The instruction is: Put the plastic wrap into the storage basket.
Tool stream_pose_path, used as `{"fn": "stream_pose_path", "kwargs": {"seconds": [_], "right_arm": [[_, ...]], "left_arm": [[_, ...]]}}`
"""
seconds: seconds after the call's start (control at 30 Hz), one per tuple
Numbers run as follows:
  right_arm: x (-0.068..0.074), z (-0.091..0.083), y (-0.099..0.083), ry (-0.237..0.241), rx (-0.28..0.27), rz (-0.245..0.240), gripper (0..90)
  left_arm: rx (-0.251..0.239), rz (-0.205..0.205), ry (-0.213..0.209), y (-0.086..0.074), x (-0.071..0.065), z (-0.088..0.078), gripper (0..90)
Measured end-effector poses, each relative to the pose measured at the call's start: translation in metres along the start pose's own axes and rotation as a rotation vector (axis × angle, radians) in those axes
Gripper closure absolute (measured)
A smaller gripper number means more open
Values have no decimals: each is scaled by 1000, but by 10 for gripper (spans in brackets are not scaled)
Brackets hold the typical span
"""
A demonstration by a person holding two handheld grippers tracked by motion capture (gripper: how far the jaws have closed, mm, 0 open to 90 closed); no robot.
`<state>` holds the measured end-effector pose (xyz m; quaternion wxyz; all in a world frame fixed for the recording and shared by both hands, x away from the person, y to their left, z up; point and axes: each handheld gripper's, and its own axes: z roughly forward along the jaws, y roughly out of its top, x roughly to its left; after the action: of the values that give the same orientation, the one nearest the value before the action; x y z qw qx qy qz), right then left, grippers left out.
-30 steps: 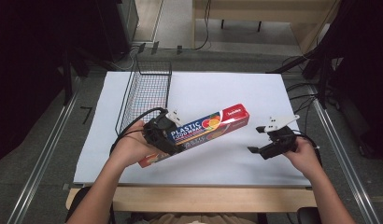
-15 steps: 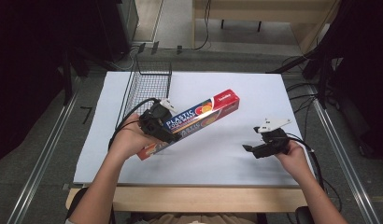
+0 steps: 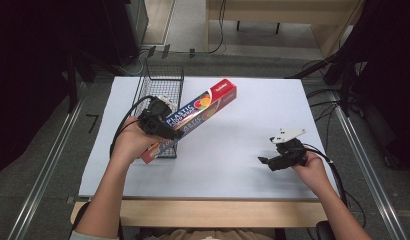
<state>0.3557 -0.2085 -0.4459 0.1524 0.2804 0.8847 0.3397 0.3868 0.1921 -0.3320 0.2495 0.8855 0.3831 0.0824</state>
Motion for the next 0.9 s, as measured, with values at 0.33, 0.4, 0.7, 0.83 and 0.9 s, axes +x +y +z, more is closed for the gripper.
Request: {"fn": "stream_pose_path", "kwargs": {"seconds": [0.33, 0.4, 0.7, 0.83, 0.9], "right_arm": [[-2, 0, -1, 8, 13, 10, 184], [-2, 0, -1, 3, 10, 10, 184], [-2, 1, -1, 8, 22, 1, 185], [-2, 1, -1, 7, 20, 4, 185], [-2, 0, -2, 6, 18, 4, 185]], "left_arm": [[5, -113, 102, 17, 31, 8, 404], [21, -163, 128, 20, 40, 11, 404], [18, -300, 198, 20, 61, 17, 404], [13, -349, 242, 21, 67, 18, 404], [6, -365, 263, 21, 70, 18, 403]]}}
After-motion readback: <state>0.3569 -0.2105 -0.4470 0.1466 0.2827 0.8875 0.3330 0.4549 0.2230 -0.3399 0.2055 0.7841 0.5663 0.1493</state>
